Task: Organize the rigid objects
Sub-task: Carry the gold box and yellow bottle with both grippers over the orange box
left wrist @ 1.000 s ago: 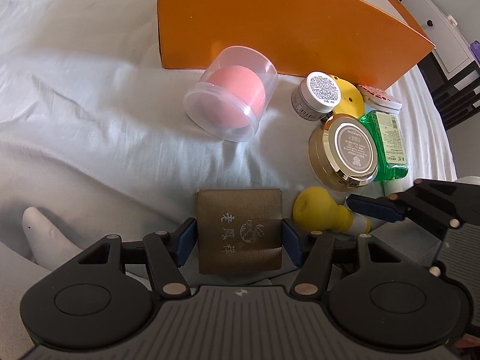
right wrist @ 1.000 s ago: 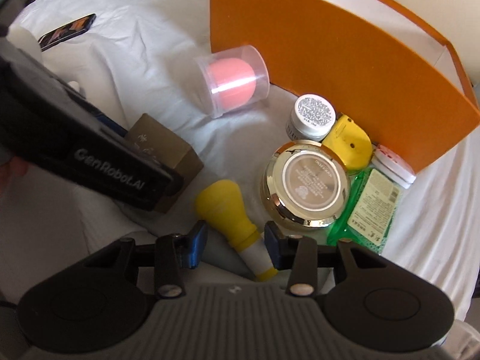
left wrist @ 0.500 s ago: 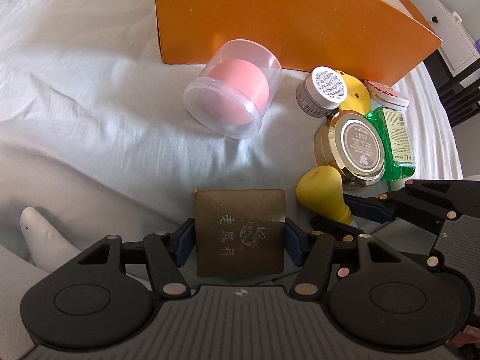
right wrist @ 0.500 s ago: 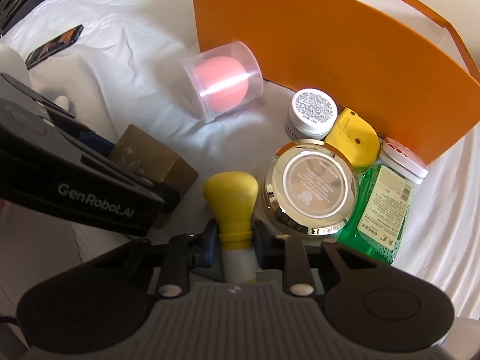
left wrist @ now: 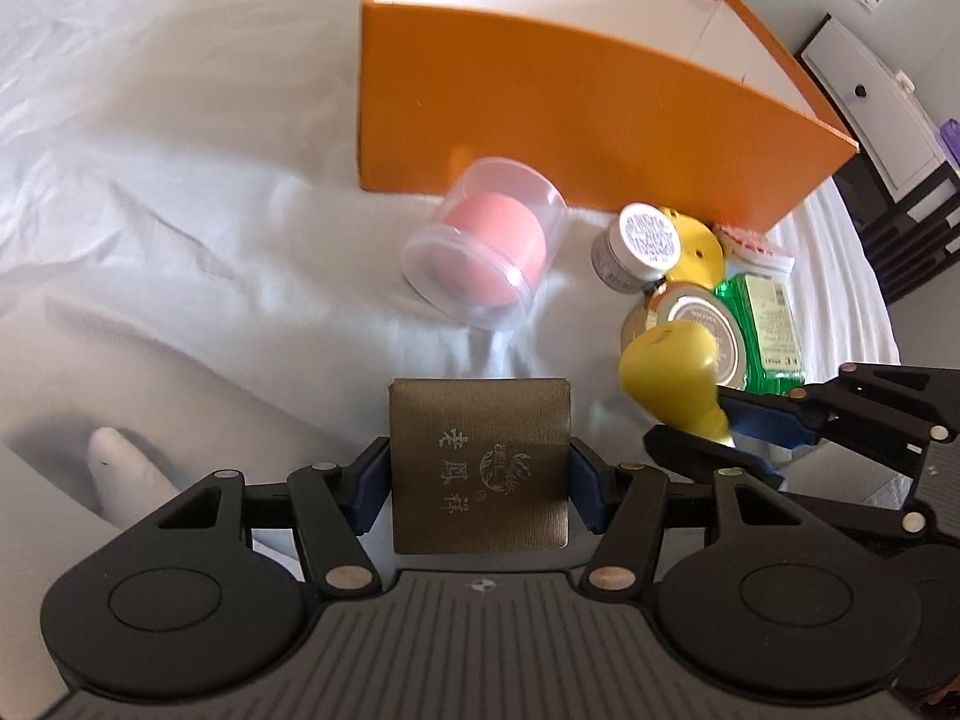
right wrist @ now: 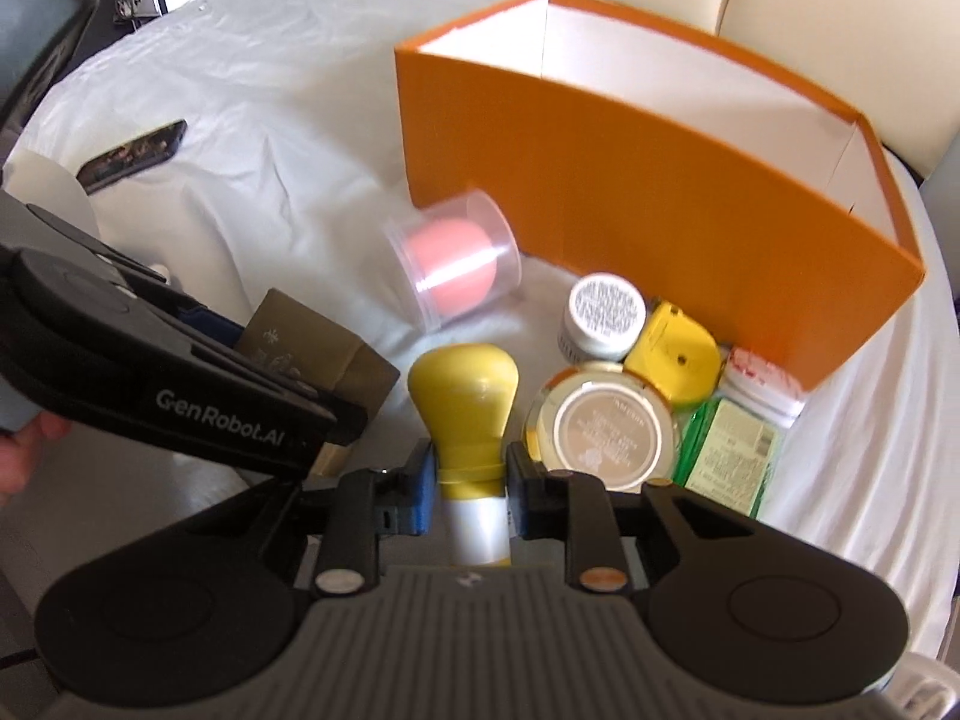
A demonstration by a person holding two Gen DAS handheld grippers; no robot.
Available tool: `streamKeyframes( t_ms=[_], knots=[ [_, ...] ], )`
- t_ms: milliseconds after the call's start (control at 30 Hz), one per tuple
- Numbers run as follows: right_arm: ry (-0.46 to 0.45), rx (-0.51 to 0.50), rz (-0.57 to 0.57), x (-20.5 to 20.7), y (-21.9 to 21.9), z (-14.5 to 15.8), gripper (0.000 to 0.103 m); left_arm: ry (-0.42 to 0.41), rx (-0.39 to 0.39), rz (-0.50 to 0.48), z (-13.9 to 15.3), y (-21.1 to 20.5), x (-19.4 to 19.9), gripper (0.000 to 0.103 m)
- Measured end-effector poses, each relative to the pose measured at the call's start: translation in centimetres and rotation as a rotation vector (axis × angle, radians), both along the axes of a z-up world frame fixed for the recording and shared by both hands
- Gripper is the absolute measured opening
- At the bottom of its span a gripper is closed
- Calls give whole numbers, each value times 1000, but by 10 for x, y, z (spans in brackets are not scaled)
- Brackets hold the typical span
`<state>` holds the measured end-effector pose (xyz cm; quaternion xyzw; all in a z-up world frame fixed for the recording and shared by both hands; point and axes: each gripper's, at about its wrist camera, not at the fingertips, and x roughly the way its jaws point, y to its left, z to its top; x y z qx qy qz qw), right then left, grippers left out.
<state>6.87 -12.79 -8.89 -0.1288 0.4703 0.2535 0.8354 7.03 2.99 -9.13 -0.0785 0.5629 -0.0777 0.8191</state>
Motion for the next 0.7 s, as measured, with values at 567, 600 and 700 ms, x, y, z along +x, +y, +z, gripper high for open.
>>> streamKeyframes(
  t_ms=[567, 600, 700],
  knots=[
    [-165, 121, -105, 26, -19, 66, 23, -185, 6, -1, 63, 10, 18, 69],
    [-181, 124, -112, 29, -19, 70, 23, -199, 7, -4, 67, 10, 22, 69],
    [-228, 134, -134, 41, -22, 82, 23, -246, 3, -15, 80, 7, 30, 69]
  ],
)
